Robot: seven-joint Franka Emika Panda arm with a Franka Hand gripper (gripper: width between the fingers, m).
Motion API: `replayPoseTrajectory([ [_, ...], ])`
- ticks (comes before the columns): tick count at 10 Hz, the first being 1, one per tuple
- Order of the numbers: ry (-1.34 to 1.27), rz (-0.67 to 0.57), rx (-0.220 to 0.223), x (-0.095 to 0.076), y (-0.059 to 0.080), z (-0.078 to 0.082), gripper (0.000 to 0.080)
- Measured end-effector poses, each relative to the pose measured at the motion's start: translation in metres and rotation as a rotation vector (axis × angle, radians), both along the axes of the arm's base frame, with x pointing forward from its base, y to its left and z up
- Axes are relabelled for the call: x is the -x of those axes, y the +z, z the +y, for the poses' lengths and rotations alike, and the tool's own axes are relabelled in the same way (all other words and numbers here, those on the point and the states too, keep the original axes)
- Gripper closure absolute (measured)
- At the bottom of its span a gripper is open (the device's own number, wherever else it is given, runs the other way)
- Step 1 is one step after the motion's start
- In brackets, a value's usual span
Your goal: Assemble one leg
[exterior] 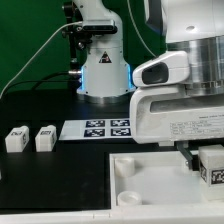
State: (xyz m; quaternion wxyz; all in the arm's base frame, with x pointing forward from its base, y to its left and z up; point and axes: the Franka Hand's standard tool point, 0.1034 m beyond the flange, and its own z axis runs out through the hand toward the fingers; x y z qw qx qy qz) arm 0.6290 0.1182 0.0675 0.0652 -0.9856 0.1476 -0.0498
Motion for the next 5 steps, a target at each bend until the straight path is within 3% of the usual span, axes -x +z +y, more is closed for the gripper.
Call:
replayPoseTrajectory([
  [1, -0.111, 0.013, -0.014, 0.0000, -0.0001, -0.0007, 0.0505],
  [5, -0.680, 0.086, -0.091, -0.0005, -0.0006, -0.0012, 0.0505],
])
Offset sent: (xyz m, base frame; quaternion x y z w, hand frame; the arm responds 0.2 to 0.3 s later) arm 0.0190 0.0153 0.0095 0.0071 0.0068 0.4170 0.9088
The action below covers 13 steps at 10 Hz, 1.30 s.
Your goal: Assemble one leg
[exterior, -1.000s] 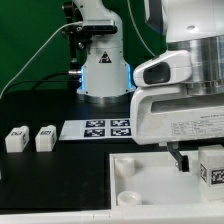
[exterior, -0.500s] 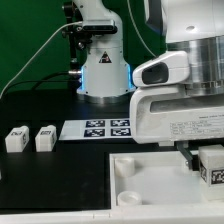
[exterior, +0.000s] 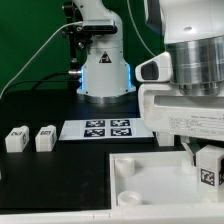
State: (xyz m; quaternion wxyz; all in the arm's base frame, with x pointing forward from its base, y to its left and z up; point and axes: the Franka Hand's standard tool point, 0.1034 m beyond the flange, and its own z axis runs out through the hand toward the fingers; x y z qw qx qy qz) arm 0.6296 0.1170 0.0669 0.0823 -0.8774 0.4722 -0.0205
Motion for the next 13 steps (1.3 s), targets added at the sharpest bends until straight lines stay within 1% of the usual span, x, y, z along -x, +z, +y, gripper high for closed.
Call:
replayPoseTrajectory([
  [1, -0.135, 0.018, -0.026, 0.0003, -0.0003, 0.0006, 0.0505],
  [3, -0.448, 0.062, -0.105, 0.0006, -0.0008, 0.0018, 0.0505],
  [4, -0.539, 0.077, -0.128, 0.0006, -0.0008, 0.0023, 0.0505],
  [5, -0.607, 0.089, -0.138, 0.0009, -0.0009, 0.0037, 0.0505],
  [7, -0.532, 0.077, -0.130, 0.0010, -0.0012, 0.0036, 0.0505],
  [8, -0.531, 0.077, -0.130, 0.0010, -0.0012, 0.0039, 0.0291],
  [9, -0.370, 0.052, -0.106, 0.0015, -0.0008, 0.0028, 0.0291],
  [10, -0.211, 0.026, -0.087, 0.0025, 0.0006, 0.0017, 0.0180],
  [11, -0.031, 0.001, -0.053, 0.0032, 0.0018, 0.0032, 0.0180],
  [12, 0.107, -0.016, -0.024, 0.0040, 0.0013, 0.0059, 0.0157],
  [13, 0.190, -0.029, -0.013, 0.0034, 0.0011, 0.0031, 0.0151],
])
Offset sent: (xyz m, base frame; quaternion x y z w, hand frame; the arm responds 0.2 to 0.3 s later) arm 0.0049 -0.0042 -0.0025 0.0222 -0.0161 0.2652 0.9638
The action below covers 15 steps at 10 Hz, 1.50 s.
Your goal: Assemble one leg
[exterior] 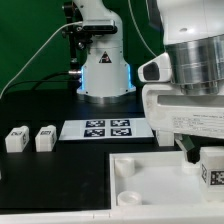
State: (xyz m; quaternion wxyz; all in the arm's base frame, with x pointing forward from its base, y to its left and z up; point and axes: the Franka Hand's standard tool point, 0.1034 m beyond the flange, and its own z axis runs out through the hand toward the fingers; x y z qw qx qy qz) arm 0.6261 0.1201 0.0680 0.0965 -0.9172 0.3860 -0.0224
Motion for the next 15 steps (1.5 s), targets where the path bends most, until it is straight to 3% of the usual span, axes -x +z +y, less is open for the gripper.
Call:
replayPoseTrajectory([
  [4, 0.382, -0.058, 0.061, -0.0005, -0.0003, -0.0041, 0.0150],
  [6, 0.730, -0.101, 0.149, -0.0025, 0.0011, -0.0015, 0.0150],
  [7, 0.786, -0.108, 0.156, -0.0025, 0.0010, -0.0021, 0.0150],
  [8, 0.741, -0.102, 0.150, -0.0024, 0.0009, -0.0019, 0.0150],
  [10, 0.697, -0.097, 0.143, -0.0024, 0.0009, -0.0017, 0.0399],
  [11, 0.580, -0.083, 0.126, -0.0023, 0.0008, -0.0015, 0.0399],
  [12, 0.490, -0.072, 0.114, -0.0024, 0.0008, -0.0020, 0.0505],
  [15, 0.193, -0.032, 0.083, -0.0024, 0.0007, -0.0020, 0.0505],
])
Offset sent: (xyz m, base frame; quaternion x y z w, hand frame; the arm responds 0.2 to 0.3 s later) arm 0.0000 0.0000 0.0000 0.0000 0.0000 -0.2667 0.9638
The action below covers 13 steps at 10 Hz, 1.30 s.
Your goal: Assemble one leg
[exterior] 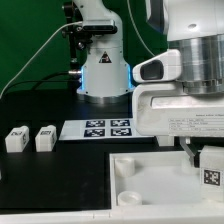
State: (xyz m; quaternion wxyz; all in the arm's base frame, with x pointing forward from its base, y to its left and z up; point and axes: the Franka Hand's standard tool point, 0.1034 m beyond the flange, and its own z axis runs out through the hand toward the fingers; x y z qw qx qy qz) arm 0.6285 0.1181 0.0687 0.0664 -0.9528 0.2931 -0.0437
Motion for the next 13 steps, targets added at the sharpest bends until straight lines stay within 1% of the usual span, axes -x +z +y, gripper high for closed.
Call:
replayPoseTrajectory([
  [3, -0.337, 0.038, -0.047, 0.0008, -0.0002, 0.0009, 0.0505],
  [5, -0.640, 0.077, -0.114, 0.0008, -0.0007, 0.0010, 0.0505],
  [7, -0.876, 0.116, -0.187, 0.0003, -0.0010, 0.0014, 0.0505],
  [8, -0.991, 0.136, -0.210, 0.0004, -0.0012, 0.0022, 0.0505],
  [10, -1.181, 0.171, -0.244, 0.0008, -0.0017, 0.0034, 0.0505],
  [11, -1.215, 0.177, -0.248, 0.0009, -0.0021, 0.0030, 0.0505],
  [12, -1.302, 0.189, -0.256, 0.0009, -0.0023, 0.0013, 0.0505],
  [13, -1.326, 0.189, -0.254, 0.0004, -0.0023, -0.0017, 0.0505],
])
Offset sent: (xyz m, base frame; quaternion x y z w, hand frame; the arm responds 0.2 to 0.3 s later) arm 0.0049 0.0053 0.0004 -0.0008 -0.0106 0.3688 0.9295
